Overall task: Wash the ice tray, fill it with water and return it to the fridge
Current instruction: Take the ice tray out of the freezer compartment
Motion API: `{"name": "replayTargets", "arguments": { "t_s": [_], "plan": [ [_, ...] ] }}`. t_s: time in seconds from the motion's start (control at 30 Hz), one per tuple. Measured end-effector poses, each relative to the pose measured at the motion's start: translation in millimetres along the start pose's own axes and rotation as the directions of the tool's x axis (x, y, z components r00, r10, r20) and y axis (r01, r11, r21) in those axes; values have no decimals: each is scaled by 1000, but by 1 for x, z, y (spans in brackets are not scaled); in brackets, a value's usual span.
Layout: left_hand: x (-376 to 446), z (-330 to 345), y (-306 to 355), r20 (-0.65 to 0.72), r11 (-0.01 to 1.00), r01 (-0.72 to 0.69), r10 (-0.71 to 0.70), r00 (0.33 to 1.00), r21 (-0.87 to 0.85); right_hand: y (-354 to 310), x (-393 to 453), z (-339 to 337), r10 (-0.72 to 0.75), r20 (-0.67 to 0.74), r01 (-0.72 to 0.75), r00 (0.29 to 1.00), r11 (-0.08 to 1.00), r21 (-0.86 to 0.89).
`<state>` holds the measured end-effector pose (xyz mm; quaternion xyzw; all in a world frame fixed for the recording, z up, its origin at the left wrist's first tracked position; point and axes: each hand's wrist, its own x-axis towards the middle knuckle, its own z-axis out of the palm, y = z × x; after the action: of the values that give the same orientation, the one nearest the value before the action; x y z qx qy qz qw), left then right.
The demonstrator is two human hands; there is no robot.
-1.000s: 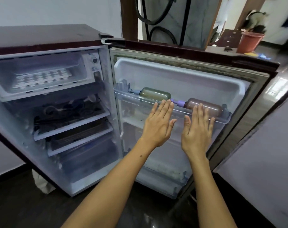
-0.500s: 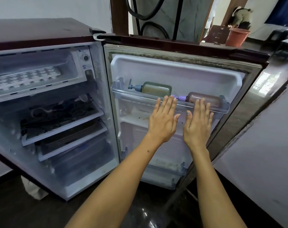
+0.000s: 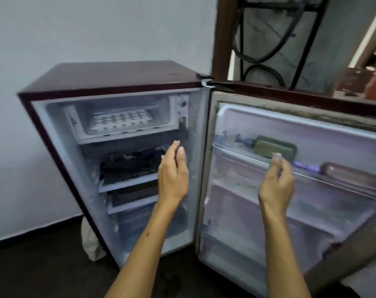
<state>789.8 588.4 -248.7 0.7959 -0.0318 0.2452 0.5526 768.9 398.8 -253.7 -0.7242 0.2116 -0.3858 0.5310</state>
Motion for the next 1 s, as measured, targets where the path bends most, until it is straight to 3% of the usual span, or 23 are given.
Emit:
{"name": "replayTargets", "arguments": {
  "t_s": [0.13, 0.27, 0.4, 0.53, 0.7, 1.0],
  "plan": [
    [12, -52, -30, -127, 986, 162, -165, 978, -32, -18, -29, 63, -18, 249, -6, 968, 995, 95],
    [22, -84, -50, -200, 964, 242, -259, 945, -108, -33, -49, 119, 3, 482, -79, 876, 987, 137],
    [36, -105, -67, -244, 943, 304, -328, 913, -132, -45, -62, 163, 37, 616, -156, 787, 978, 141],
    [66, -118, -88, -283, 926, 345, -375, 883, -150, -47, -61, 212, 90, 706, -258, 702, 957, 134],
    [120, -128, -115, -309, 907, 383, -420, 854, -175, -54, -47, 273, 105, 768, -280, 632, 955, 101],
    [222, -133, -171, -358, 900, 434, -419, 834, -42, -45, -6, 393, 39, 789, -177, 613, 980, 89]
  ]
}}
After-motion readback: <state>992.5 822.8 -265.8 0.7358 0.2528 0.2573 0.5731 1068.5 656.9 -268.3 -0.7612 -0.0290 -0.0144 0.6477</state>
